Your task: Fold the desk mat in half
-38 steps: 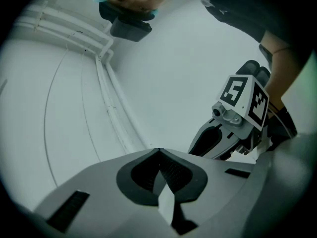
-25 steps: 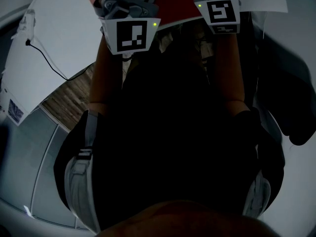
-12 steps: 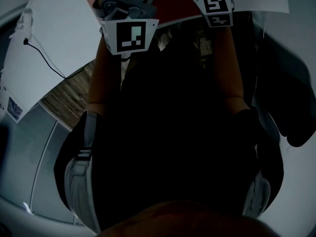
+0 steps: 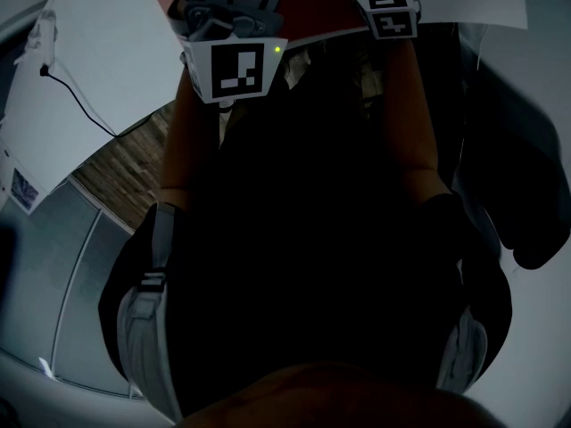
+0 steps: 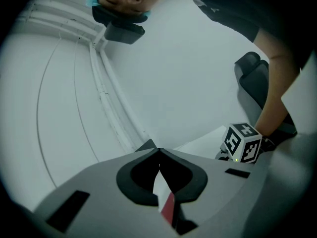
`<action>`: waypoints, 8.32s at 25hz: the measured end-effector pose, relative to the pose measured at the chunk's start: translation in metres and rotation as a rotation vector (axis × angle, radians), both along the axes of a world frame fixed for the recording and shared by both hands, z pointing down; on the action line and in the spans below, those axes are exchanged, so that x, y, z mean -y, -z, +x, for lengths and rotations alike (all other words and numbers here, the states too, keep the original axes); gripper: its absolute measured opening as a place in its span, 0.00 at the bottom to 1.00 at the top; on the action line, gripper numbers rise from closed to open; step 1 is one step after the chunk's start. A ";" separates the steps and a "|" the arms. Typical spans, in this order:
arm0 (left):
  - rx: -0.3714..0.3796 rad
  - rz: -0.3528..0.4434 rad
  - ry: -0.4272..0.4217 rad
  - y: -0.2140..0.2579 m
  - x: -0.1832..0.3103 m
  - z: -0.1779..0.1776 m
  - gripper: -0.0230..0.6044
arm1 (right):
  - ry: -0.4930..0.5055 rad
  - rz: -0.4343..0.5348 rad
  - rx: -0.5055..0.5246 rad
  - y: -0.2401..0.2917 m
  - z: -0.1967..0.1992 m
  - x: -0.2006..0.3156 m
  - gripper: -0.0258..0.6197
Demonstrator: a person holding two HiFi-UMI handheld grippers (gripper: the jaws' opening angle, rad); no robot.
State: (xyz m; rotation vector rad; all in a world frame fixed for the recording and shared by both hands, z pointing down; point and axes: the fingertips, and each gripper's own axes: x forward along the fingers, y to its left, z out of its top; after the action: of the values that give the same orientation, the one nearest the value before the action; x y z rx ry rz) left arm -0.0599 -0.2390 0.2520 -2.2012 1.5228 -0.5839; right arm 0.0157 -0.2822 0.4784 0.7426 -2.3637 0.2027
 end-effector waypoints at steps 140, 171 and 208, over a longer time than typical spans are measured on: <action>-0.028 -0.159 -0.372 -0.100 -0.062 0.090 0.05 | -0.548 -0.438 0.477 -0.054 0.063 -0.118 0.17; 0.011 -0.043 0.112 -0.041 -0.034 -0.011 0.05 | -0.132 -0.222 0.331 0.030 -0.001 -0.056 0.10; -0.007 0.008 0.254 -0.012 -0.108 -0.127 0.05 | 0.163 -0.003 0.288 0.120 -0.132 -0.137 0.10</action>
State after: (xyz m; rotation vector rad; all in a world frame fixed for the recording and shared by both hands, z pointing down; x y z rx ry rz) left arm -0.1870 -0.1312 0.2637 -2.0192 1.8205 -0.6448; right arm -0.1162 -0.1455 0.3586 0.5449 -2.6815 0.2578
